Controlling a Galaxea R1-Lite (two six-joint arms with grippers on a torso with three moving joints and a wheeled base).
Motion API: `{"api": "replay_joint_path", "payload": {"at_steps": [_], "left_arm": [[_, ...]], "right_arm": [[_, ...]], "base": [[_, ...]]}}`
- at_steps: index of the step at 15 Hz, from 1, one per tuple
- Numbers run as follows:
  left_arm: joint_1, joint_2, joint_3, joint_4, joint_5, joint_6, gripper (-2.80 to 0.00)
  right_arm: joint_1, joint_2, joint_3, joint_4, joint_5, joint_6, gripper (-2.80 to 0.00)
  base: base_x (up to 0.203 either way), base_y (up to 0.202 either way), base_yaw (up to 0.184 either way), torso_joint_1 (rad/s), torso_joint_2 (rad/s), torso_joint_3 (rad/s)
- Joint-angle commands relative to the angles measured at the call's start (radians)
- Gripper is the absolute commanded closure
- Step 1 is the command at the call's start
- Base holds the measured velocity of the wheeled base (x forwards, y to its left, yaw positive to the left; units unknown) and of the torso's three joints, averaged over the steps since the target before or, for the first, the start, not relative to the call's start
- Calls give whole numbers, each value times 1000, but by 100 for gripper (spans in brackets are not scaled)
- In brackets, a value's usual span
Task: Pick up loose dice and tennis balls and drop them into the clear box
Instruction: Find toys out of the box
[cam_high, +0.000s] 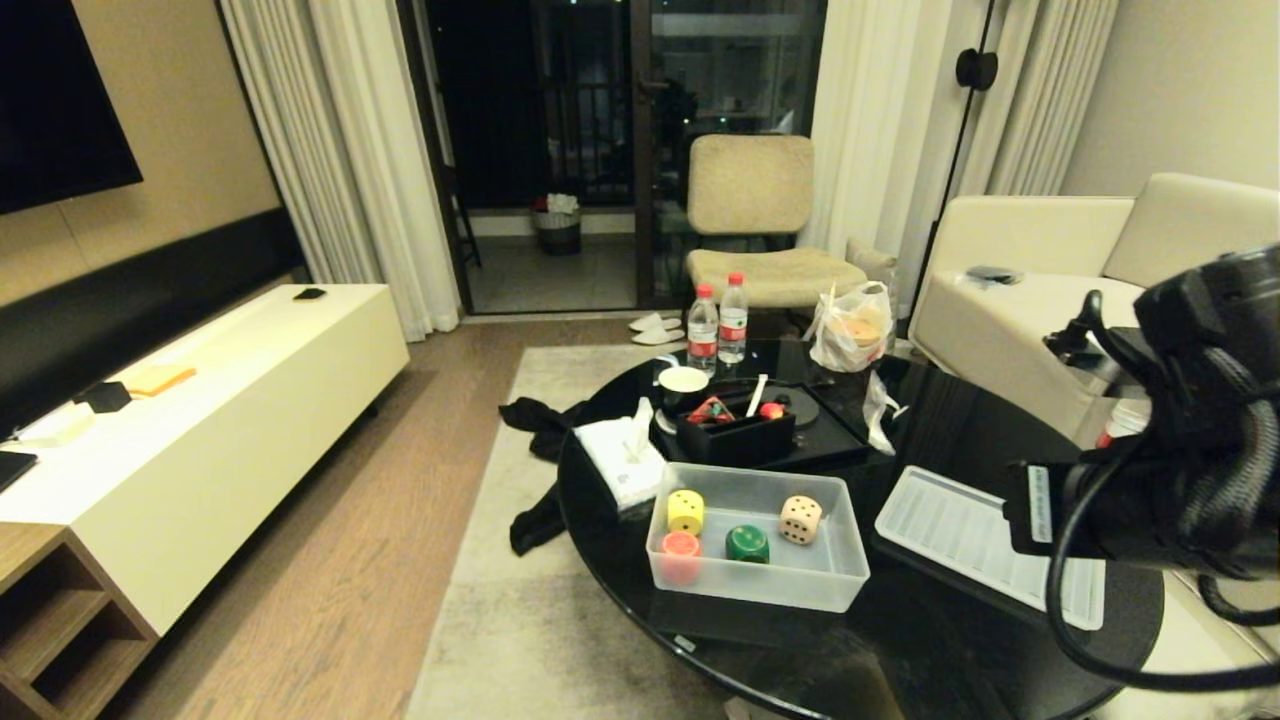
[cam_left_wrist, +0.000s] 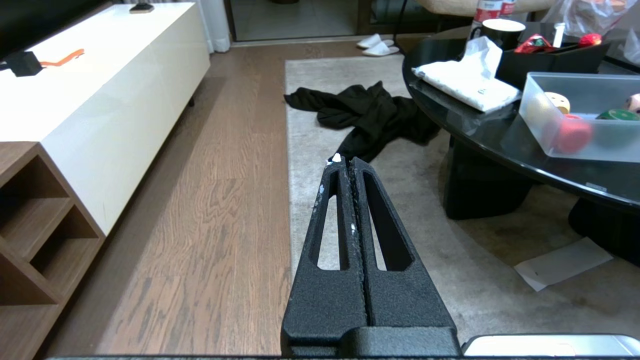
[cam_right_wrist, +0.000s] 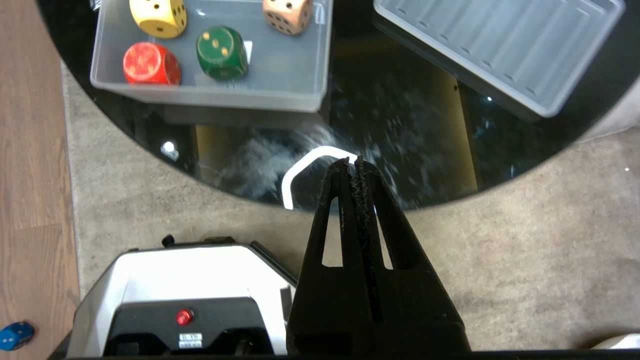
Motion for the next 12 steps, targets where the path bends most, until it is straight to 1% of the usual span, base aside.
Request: {"api": "replay_joint_path", "payload": {"at_steps": [1,4,6,7,8,10,12], "left_arm": [[1,0,2,-1,0,-1,0],[1,0,2,-1,0,-1,0],[1,0,2,-1,0,-1,0],[1,0,2,-1,0,-1,0],[1,0,2,-1,0,-1,0],[1,0,2,-1,0,-1,0],[1,0,2,-1,0,-1,0]], "right_arm": [[-3,-213,108,6,-3,-1,0],[-4,-397,229,61,-44,-1,0],[-7,-462,299,136,-84,23,0],[-26,-469,328,151,-121,41,0],[-64,-480,351,154,-138,49,0],[-138,-539,391,161,-146,51,0],[-189,-630,425,200,-148,47,0]], "base": [[0,0,0,0,0,0],[0,0,0,0,0,0],[0,0,0,0,0,0],[0,0,0,0,0,0],[0,0,0,0,0,0],[0,0,0,0,0,0],[0,0,0,0,0,0]]}}
